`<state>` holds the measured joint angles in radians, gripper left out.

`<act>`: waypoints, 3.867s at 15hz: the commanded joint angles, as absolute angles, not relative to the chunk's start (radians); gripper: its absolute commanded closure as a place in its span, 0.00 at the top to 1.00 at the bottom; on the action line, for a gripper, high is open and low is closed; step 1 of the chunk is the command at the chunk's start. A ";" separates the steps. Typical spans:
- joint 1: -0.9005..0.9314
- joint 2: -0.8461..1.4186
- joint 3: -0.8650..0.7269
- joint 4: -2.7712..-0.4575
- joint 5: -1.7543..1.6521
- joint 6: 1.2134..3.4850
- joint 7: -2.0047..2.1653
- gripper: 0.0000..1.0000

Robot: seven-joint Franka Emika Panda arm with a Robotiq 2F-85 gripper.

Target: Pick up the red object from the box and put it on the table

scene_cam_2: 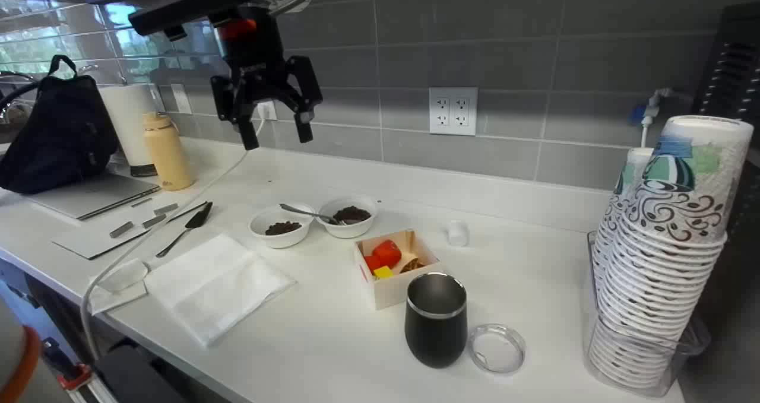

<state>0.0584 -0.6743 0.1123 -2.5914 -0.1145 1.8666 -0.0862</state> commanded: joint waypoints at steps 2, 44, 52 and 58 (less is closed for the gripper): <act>0.075 -0.673 0.098 -2.589 -0.124 1.863 -0.077 1.00; -0.065 0.141 -0.075 -2.486 0.317 2.621 -0.793 1.00; -0.128 0.232 -0.012 -2.424 0.309 2.633 -0.783 1.00; -0.153 0.266 0.019 -2.400 0.286 2.650 -0.769 0.58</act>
